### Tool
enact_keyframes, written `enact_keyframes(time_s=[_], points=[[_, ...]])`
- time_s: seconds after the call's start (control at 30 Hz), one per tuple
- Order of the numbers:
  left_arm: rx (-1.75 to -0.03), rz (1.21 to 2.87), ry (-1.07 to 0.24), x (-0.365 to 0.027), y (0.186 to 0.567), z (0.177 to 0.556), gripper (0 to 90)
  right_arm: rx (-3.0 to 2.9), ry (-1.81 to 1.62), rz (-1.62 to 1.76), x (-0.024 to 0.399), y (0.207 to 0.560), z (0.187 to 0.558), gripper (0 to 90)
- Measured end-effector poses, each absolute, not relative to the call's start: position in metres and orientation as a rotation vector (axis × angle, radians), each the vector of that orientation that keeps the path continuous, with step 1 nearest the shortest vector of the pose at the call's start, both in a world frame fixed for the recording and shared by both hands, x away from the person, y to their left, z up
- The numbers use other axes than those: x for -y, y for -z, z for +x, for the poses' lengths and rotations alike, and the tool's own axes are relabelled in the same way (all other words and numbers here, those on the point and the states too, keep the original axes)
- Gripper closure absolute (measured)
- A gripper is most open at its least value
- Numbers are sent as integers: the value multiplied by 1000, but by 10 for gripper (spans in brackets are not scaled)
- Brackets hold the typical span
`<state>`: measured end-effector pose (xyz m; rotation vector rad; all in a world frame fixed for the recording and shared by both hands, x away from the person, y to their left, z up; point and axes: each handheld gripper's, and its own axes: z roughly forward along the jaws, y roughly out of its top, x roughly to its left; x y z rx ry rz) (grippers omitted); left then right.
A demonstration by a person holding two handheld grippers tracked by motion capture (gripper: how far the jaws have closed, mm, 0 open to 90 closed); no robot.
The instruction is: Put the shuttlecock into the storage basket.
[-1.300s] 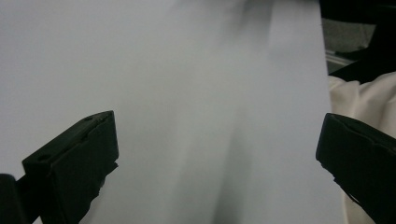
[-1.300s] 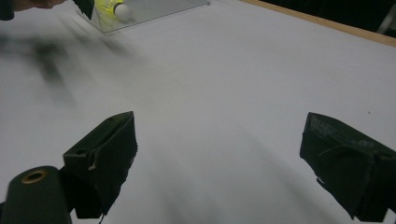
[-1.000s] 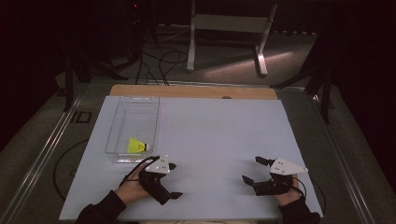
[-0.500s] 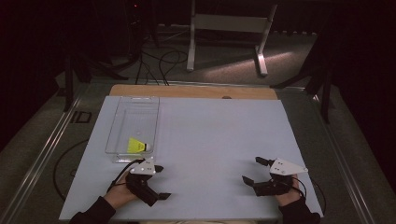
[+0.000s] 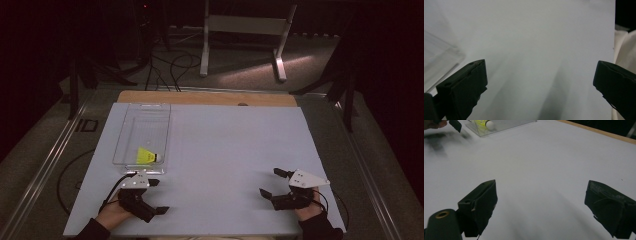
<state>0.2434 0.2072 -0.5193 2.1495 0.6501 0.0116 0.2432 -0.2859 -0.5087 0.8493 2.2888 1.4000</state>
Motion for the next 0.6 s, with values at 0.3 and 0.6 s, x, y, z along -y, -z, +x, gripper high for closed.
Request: enact_keyframes(time_s=[0.3, 0.6], points=[[-688, 2107, -22, -215, 523, 243, 2, -2287, -1404, 850, 286, 509, 243, 109], [-689, 2105, -36, -215, 525, 245, 3, -2294, -1402, 861, 286, 511, 244, 109]])
